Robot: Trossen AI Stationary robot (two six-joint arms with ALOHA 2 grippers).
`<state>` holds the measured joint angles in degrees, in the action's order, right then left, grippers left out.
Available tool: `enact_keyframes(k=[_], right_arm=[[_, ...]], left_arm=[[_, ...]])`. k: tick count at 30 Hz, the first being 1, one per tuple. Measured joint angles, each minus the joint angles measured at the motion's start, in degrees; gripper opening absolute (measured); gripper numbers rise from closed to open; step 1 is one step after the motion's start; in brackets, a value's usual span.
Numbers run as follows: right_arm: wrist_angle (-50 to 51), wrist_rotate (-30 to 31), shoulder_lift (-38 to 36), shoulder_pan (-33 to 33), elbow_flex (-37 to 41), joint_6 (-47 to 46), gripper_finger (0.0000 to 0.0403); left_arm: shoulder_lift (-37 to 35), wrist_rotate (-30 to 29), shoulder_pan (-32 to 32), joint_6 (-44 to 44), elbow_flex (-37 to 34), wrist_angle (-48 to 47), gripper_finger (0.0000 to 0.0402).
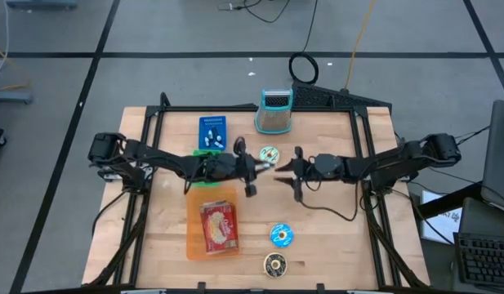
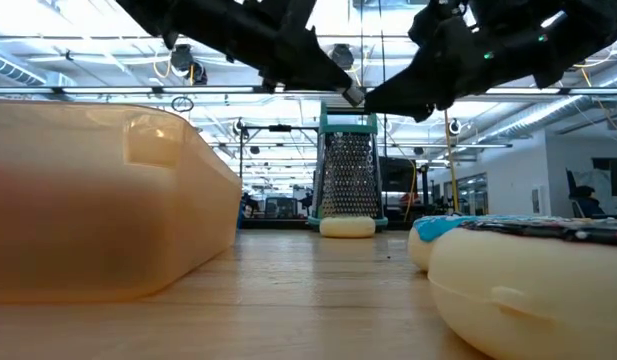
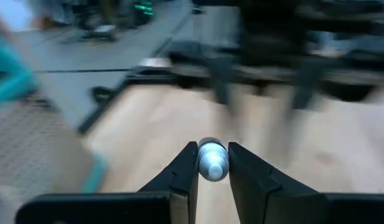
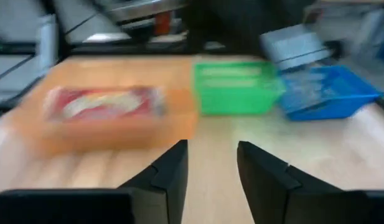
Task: Pick & Place Food Item
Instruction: Put the black food coloring bottle into the blue bin
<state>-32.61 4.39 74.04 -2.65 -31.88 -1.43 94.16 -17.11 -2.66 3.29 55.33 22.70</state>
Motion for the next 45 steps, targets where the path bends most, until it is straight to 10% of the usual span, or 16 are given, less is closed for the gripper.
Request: enact_keyframes(k=[17, 26, 45], right_arm=[[17.0, -0.2, -12.3, -1.6, 0.0, 2.2, 0.0131], [17.2, 0.0, -12.3, -1.6, 0.0, 4.0, 0.0132], [17.5, 0.0, -12.3, -1.6, 0.0, 3.6, 0.0132]], left_arm=[[-18.9, -16.1, 13.7, -24.8, -11.1, -22.3, 0.0071], [-19.8, -3.8, 24.9, -43.5, -14.2, -36.8, 0.0071], [-15.0, -3.3, 26.6, -49.4, -14.2, -37.9, 0.0073]])
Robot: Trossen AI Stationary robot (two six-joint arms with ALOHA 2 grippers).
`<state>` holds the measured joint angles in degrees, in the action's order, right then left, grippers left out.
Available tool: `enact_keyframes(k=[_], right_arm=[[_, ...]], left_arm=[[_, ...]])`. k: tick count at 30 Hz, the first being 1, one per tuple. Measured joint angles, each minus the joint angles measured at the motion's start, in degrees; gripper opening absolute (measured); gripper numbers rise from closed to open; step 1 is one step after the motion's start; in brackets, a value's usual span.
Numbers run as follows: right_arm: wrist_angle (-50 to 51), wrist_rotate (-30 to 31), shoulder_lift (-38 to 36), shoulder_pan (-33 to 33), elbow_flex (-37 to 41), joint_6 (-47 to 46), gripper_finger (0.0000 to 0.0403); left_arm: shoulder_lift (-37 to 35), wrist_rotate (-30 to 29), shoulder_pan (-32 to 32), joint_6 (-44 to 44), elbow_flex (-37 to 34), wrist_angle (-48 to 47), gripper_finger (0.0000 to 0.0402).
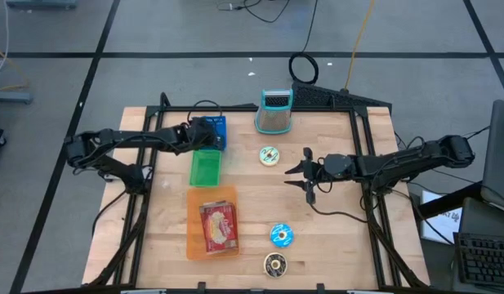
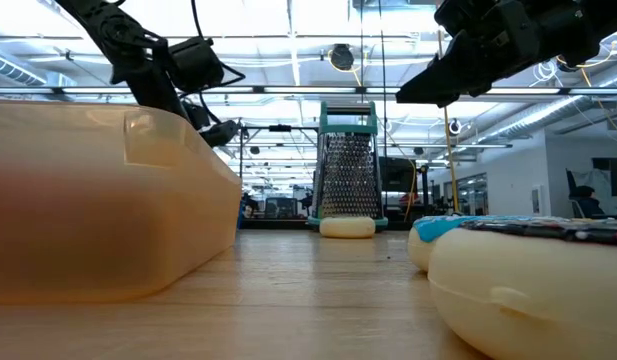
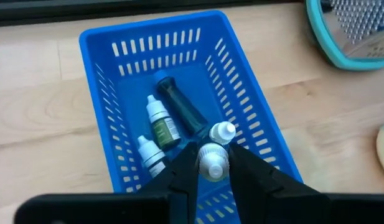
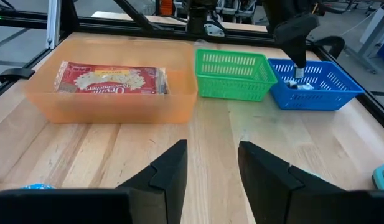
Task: Pick & Place Food Item
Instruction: Put the black food coloring bottle into the blue bin, then put the light blue donut into the green bin
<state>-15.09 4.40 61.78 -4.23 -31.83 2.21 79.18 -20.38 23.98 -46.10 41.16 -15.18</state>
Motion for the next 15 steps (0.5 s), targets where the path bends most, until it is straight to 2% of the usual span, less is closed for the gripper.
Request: enact_keyframes(k=[5, 10, 15], right_arm=[[0.0, 0.0, 0.0, 0.0, 0.0, -1.4, 0.0132], [0.0, -0.1, 0.0, 0.0, 0.0, -1.9, 0.0132], [0.5, -0.1, 0.0, 0.0, 0.0, -3.5, 0.0132]], left_arm=[[0.0, 2.0, 0.0, -0.8, 0.0, 0.0, 0.0103], [0.0, 2.4, 0.1, -2.3, 0.0, -0.1, 0.0172], [-0.2, 2.5, 0.5, 3.2, 0.2, 0.0, 0.0227]])
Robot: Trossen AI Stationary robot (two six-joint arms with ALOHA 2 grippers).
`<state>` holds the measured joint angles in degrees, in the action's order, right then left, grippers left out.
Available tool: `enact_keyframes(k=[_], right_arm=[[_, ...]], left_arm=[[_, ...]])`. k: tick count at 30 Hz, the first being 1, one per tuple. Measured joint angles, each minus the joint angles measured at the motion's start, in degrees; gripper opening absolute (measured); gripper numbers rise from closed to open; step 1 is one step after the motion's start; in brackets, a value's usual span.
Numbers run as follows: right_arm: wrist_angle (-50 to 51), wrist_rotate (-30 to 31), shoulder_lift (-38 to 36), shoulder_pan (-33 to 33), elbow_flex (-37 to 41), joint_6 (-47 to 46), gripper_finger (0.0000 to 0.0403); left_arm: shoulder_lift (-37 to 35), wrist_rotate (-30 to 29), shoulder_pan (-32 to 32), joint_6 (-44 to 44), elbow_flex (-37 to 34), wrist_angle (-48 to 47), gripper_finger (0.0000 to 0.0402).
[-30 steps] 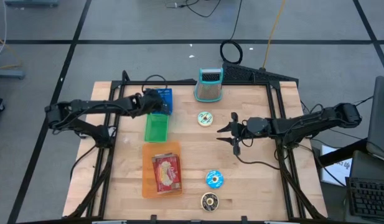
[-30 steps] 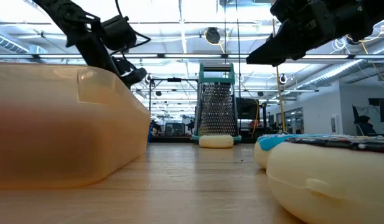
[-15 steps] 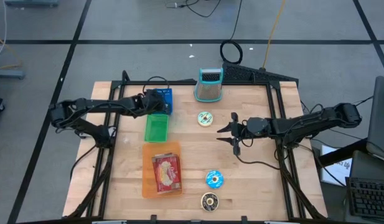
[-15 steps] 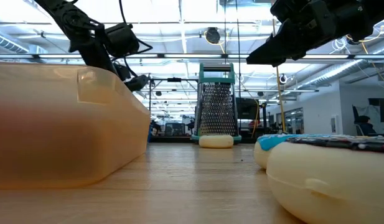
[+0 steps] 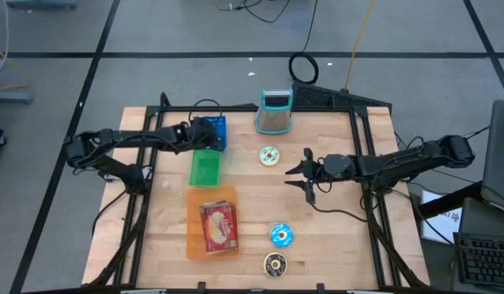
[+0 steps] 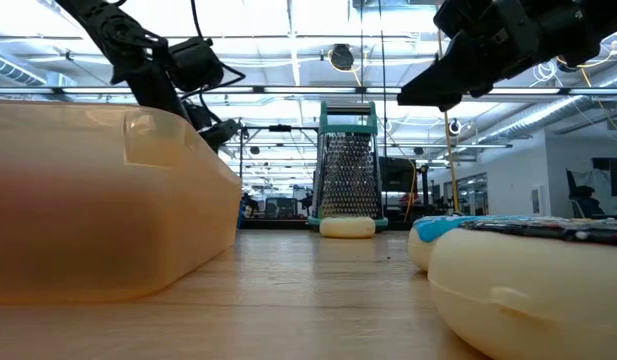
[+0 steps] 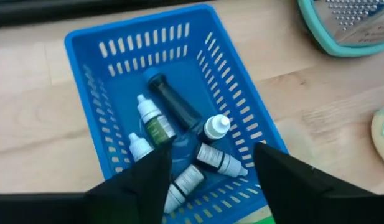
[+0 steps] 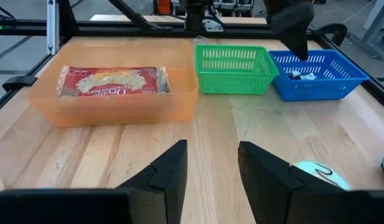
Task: Pick & Place Food Item
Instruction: Put the light blue donut into the green bin
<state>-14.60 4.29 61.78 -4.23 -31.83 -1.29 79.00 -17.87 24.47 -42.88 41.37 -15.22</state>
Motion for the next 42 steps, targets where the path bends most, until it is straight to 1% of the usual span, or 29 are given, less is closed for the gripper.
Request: enact_keyframes(k=[4, 9, 13, 14, 17, 18, 23, 27, 29, 32, 34, 35, 39, 42], right_arm=[[0.8, 0.1, 0.0, 0.0, 0.0, -0.6, 0.0132], [0.4, 0.1, 0.7, 0.0, 0.0, -0.7, 0.0132], [-0.2, 0.6, 2.4, 0.0, 0.0, -2.0, 0.0132], [-0.5, 1.8, 3.1, 0.0, 0.0, -3.3, 0.0132], [-0.3, 8.2, 5.8, 1.0, 0.0, -8.8, 0.0132], [0.5, 8.5, 7.0, 2.3, 0.0, -9.5, 0.0132], [1.7, 4.7, 14.1, 11.4, -3.1, -11.5, 0.0132], [1.8, 4.1, 20.0, 19.5, -6.8, -11.5, 0.0133], [1.6, 0.0, 23.5, 23.5, -9.1, -13.2, 0.0139], [1.5, -10.0, 29.2, 28.5, -12.4, -16.6, 0.0158], [1.6, -15.1, 33.0, 30.2, -13.8, -18.9, 0.0174], [1.6, -16.6, 34.7, 30.6, -14.3, -19.5, 0.0182], [-0.2, -17.8, 40.0, 30.7, -14.7, -21.8, 0.0205], [-1.2, -17.9, 41.9, 30.3, -14.8, -22.1, 0.0211]], left_arm=[[0.0, 0.2, 0.0, 3.8, 1.5, 0.0, 0.0249], [-0.9, 3.3, -0.5, 7.1, 4.7, 1.4, 0.0262], [-2.3, 2.8, -4.4, 13.6, 4.9, 10.6, 0.0263], [-2.3, 2.5, -5.9, 15.8, 4.9, 13.7, 0.0261], [-2.3, 2.1, -10.1, 22.7, 4.8, 21.6, 0.0257], [-2.3, 2.0, -11.5, 24.8, 4.8, 23.9, 0.0256], [-2.3, 1.9, -16.4, 32.0, 4.8, 31.6, 0.0259], [-2.3, 1.9, -18.0, 35.1, 4.8, 33.3, 0.0258], [-2.3, 1.9, -18.3, 35.3, 4.7, 32.8, 0.0257], [-2.3, 2.8, -18.6, 35.3, 4.7, 31.6, 0.0259], [-2.3, 2.8, -18.7, 35.3, 4.7, 31.0, 0.0261], [-2.3, 2.8, -18.8, 35.3, 4.7, 30.8, 0.0262], [-2.3, 2.9, -19.1, 34.1, 4.7, 29.8, 0.0263], [-2.3, 2.9, -19.4, 33.5, 4.7, 29.6, 0.0259]])
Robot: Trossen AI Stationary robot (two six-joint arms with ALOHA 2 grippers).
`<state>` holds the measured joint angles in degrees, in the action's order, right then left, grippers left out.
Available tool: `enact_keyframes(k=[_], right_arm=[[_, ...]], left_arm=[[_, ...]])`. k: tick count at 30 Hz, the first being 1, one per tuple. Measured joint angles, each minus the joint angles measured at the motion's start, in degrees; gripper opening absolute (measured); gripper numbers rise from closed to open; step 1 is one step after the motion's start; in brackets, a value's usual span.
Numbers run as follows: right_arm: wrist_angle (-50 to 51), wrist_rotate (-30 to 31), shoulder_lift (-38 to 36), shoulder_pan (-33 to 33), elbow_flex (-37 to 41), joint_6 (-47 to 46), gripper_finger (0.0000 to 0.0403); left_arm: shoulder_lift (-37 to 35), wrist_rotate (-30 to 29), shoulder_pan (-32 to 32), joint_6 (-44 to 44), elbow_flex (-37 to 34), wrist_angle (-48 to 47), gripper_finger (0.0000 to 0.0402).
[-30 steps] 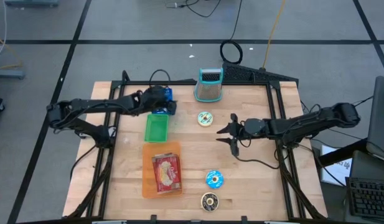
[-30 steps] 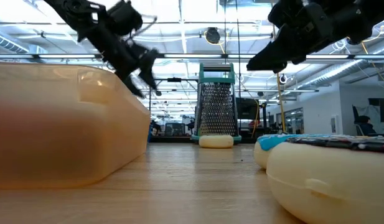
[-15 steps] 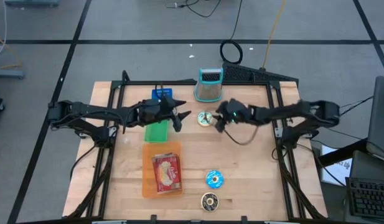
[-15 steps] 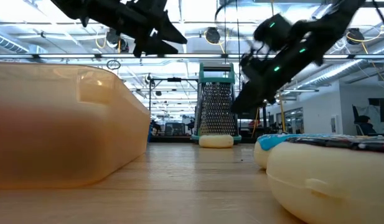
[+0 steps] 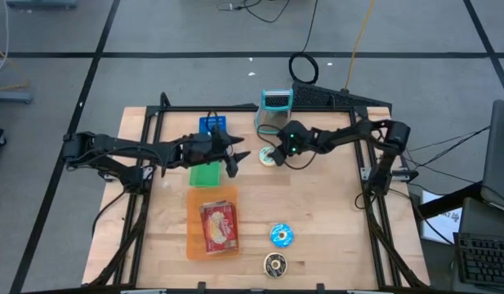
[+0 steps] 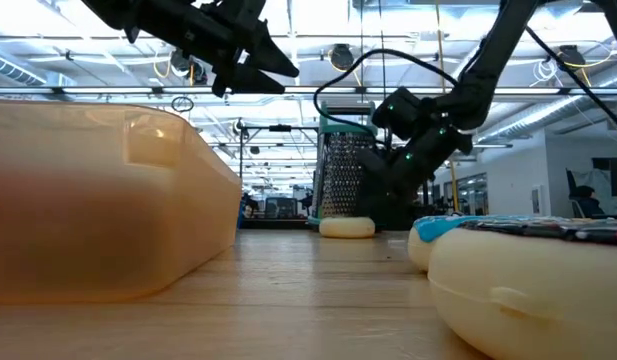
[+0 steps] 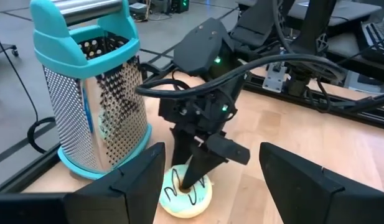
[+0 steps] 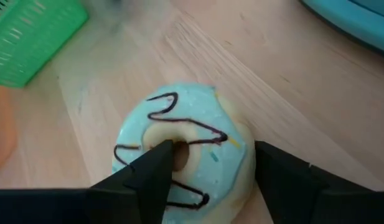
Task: Pick & Place Food Item
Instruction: Put the light blue donut into the green bin
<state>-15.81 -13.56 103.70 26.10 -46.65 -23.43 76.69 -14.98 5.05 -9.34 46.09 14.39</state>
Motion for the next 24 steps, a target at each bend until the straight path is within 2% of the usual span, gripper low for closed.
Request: enact_keyframes(k=[3, 6, 10, 15, 18, 21, 24], right_arm=[[-0.1, 0.3, 0.5, -0.4, 0.0, 0.1, 0.0204], [-0.6, 0.3, -0.2, -1.0, 0.0, 0.4, 0.018], [0.7, -1.0, -2.8, -2.3, 0.3, 3.2, 0.0128], [-0.2, -4.5, -9.0, -3.7, 0.2, 8.8, 0.0051], [0.2, -4.5, -13.5, -5.8, 0.4, 12.1, 0.0016], [-0.2, -3.8, -18.4, -8.5, 0.3, 16.2, 0.001], [-1.1, 3.0, -22.4, -12.6, 0.3, 20.4, 0.0021]], left_arm=[[0.0, 0.0, -0.4, -0.4, 0.0, 0.0, 0.0254], [0.0, 0.2, -0.6, -1.7, 0.0, -0.2, 0.0253], [0.0, 0.2, -0.6, -4.2, 0.0, -1.5, 0.0259], [0.0, 0.2, -0.7, -12.6, 0.0, -3.4, 0.0262], [0.2, 0.3, -1.0, -16.7, 0.0, -3.3, 0.0262], [1.5, 0.5, -1.7, -19.8, 0.0, -1.4, 0.0263], [4.1, 0.6, -2.5, -22.5, 0.0, 3.3, 0.0264]])
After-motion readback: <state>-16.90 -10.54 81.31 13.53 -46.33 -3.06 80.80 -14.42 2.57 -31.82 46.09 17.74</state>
